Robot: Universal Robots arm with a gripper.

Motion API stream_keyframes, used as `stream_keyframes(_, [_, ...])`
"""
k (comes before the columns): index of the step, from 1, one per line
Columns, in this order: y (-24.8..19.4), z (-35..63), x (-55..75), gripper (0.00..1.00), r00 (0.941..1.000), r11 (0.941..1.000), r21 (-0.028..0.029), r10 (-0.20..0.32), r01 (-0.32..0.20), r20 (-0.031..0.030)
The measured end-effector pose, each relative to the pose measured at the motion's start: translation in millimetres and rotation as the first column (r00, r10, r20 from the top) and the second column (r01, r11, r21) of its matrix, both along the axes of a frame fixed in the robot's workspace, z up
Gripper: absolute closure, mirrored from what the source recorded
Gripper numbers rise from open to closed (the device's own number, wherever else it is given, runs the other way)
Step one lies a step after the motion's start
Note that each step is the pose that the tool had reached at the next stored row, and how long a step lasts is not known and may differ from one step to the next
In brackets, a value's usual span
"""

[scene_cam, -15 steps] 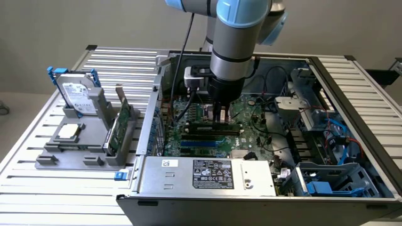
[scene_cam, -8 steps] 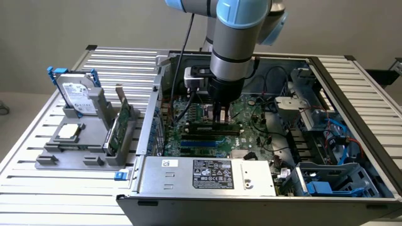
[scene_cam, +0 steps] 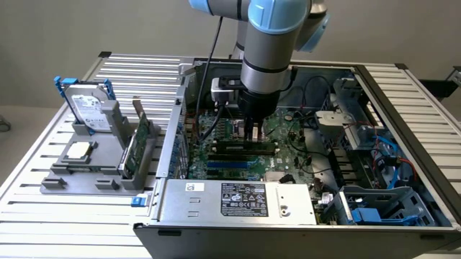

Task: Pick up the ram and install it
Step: 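Insert the ram into the slot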

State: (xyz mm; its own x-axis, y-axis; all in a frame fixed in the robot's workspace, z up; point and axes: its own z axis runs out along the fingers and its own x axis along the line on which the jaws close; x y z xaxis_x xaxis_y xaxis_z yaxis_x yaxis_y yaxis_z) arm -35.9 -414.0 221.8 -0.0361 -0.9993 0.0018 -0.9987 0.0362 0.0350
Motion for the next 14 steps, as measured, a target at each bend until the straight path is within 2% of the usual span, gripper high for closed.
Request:
stream_keyframes(2, [0.0, 0.0, -0.1, 0.85, 1.0, 1.0, -0.0001, 0.0, 0.0, -0.0003])
stream_keyframes(4, [0.0, 0.0, -0.1, 0.73, 1.0, 1.0, -0.0001, 0.0, 0.0, -0.0001])
stream_keyframes(5, [0.0, 0.4, -0.1, 0.73, 1.0, 1.0, 0.0, 0.0, 0.0, -0.0004])
stream_keyframes(7, [0.0, 4.5, 0.0, 0.61, 1.0, 1.0, 0.0002, 0.0, 0.0, -0.0032])
stream_keyframes(8, [0.0, 7.8, -0.1, 0.61, 1.0, 1.0, -0.0001, 0.0, 0.0, -0.0049])
stream_keyframes(9, [0.0, 11.5, -0.1, 0.55, 1.0, 1.0, 0.0, 0.0, 0.0, -0.0062])
stream_keyframes(14, [0.0, 30.1, 0.0, 0.55, 0.9999, 1.0, 0.0001, 0.0, 0.0, -0.0116])
